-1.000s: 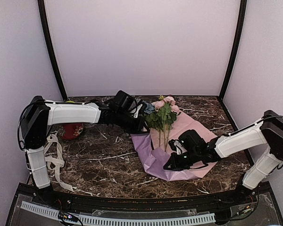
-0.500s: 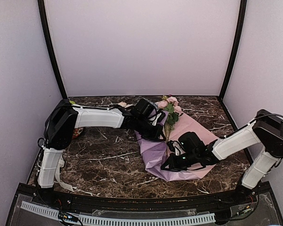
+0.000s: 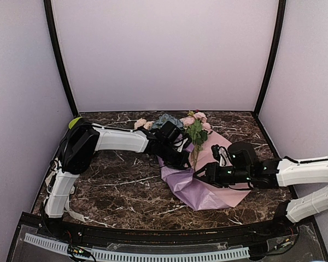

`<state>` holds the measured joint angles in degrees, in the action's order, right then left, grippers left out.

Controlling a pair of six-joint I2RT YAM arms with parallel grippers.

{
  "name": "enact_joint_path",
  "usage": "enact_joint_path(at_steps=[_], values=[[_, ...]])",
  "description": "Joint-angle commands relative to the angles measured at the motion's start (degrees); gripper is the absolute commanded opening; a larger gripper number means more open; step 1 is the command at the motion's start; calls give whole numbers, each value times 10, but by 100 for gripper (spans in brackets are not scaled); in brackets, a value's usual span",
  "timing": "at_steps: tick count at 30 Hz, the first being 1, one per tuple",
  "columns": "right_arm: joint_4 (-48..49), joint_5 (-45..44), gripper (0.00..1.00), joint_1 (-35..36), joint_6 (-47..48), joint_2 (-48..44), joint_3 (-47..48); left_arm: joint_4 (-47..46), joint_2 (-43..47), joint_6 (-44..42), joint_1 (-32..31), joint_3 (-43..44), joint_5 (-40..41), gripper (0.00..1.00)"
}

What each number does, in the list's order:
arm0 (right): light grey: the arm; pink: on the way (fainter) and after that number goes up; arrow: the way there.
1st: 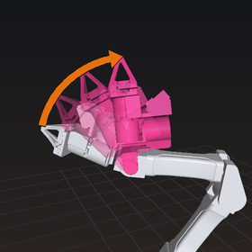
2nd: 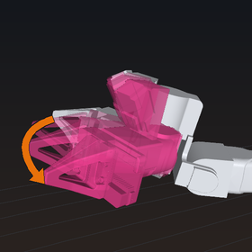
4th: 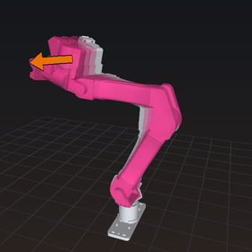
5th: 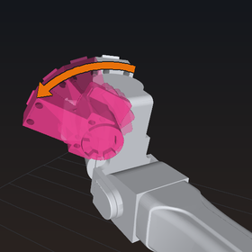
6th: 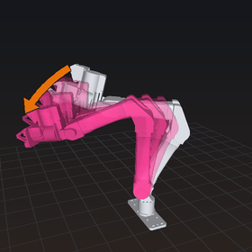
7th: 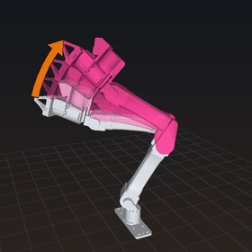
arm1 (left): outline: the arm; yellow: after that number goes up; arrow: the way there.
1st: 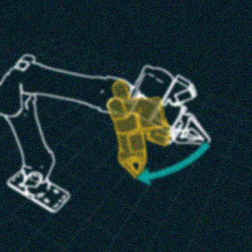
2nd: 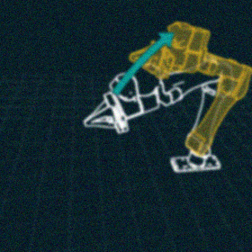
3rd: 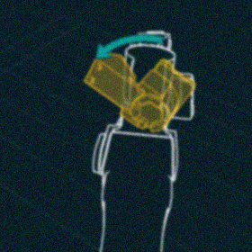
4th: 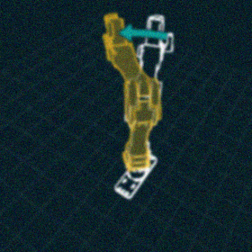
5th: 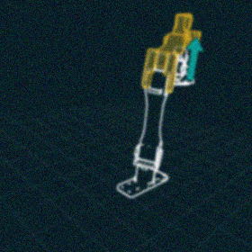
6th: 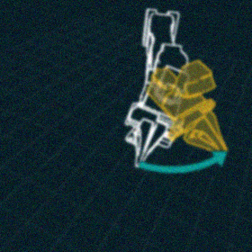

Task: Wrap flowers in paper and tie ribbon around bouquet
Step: Fold the left corner of the 1/4-folded wrapping paper.

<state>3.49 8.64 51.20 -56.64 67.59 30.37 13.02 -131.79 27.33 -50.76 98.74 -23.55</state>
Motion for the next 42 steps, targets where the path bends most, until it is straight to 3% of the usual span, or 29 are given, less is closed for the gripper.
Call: enact_joint_path(at_steps=[1,5,9,12,16,18,28,29,33,35,42], values=[[35,-2,53,16,-32,6,-7,7,3,-11,-6,10,3,0],[47,20,71,30,-20,65,35,7,2,-11,-6,9,5,0],[25,13,69,34,-12,102,63,4,2,-13,-6,8,5,0],[50,25,58,34,-10,115,62,5,0,-14,-6,8,4,0],[53,47,18,34,-10,129,59,8,0,-20,-5,10,10,0],[47,57,3,34,-12,128,50,10,0,-25,-4,12,17,0],[72,102,0,37,-40,132,-31,11,1,-51,3,40,39,0],[73,99,0,38,-38,135,-33,11,1,-55,3,43,39,4],[75,88,0,36,-34,150,-39,7,18,-86,4,48,54,37],[75,87,0,36,-33,156,-41,3,34,-112,4,51,72,46],[69,73,0,33,-40,149,-58,61,74,-143,44,78,60,55]])
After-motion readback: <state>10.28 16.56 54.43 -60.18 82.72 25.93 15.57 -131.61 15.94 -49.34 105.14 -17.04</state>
